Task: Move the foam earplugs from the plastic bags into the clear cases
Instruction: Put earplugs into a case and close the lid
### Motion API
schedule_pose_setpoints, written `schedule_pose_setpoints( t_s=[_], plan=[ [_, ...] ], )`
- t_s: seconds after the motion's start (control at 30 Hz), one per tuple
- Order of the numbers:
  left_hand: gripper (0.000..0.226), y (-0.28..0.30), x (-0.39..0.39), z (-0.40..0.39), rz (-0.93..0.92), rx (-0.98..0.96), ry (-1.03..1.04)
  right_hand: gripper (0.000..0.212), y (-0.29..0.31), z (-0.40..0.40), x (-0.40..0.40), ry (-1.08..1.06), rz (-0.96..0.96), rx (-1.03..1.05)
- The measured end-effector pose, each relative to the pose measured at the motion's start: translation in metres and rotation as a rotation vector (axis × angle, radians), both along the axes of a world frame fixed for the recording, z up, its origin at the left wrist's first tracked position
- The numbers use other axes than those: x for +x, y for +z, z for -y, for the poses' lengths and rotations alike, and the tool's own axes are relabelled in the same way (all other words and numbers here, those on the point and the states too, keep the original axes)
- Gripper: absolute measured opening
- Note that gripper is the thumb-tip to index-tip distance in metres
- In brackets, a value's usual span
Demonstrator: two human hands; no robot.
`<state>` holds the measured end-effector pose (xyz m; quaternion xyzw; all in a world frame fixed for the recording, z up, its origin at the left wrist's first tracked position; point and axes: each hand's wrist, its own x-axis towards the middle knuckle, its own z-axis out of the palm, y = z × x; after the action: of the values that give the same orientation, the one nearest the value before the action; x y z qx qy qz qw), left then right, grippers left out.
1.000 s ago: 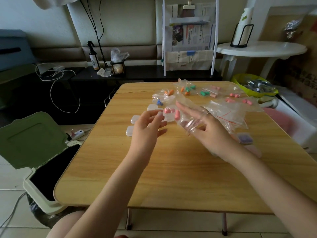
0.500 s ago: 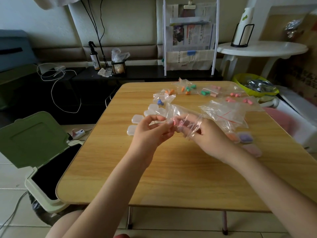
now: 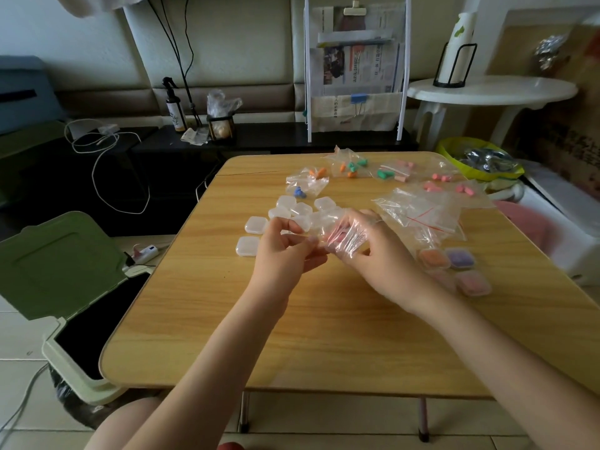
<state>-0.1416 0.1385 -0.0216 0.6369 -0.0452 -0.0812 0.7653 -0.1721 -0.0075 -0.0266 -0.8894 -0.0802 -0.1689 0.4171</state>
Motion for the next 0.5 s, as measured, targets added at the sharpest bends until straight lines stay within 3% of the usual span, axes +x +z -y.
schedule_pose_setpoints(
  t_s=[0.13,0.23,0.37,0.5],
  plan=[
    [0.019,0.002,0.004,-0.004,0.031,-0.016,0.051,0.012,-0.005,-0.006,0.001,-0.061,0.099,-0.027],
    [0.019,0.0,0.005,-0.006,0.043,0.002,0.058,0.005,0.001,-0.006,-0.001,0.01,-0.015,0.049],
    [0.021,-0.005,0.006,-0.009,0.095,0.132,0.125,0.02,0.006,-0.005,-0.006,0.1,-0.169,0.052],
    [0.022,-0.008,0.006,-0.009,0.148,0.222,0.155,0.014,0.003,-0.006,-0.007,-0.045,-0.048,-0.078]
  ],
)
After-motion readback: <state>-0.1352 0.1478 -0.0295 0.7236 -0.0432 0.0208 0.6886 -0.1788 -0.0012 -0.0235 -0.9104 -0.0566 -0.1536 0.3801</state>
